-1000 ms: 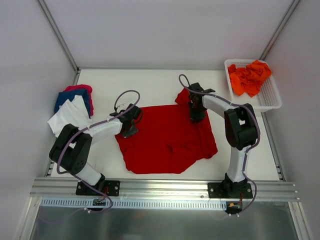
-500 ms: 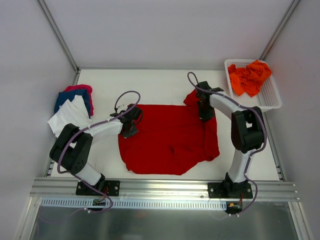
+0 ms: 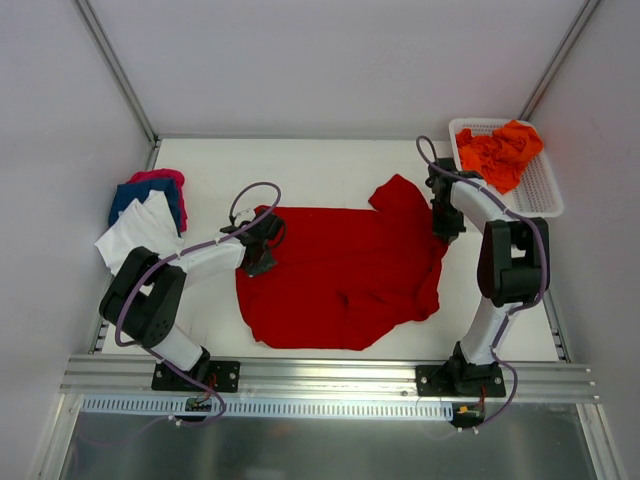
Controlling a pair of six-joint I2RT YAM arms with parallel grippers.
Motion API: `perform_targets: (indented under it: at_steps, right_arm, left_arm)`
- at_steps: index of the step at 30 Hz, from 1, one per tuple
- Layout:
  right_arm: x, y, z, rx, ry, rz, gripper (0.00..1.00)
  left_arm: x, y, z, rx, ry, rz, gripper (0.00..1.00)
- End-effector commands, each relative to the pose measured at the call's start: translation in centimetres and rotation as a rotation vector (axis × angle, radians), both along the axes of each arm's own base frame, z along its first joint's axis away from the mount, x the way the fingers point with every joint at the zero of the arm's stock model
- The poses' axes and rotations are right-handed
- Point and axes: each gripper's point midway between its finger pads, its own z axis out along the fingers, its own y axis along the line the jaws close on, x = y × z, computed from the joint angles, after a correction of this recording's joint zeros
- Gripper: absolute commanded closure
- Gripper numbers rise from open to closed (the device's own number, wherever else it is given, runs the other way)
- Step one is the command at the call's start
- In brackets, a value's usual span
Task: Fold and stack the t-shirts
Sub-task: Flatten the tshirt out
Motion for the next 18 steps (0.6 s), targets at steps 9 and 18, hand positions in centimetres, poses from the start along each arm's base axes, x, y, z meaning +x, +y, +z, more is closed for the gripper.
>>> perform_targets:
  at_steps: [9,18]
  right_arm:
    - [-3.0,-6.1,1.6,-0.184,0.083,-0.092,0.97]
    - [-3.3,-7.9,3.0,-0.254,0.06,-0.148,0.44]
  left_arm:
    - [-0.2,0.7,-0.1,0.009,0.018,-0.005,1.0]
    - [-0.3,1.1,0.2,0.019,0.006,-0.012,1.0]
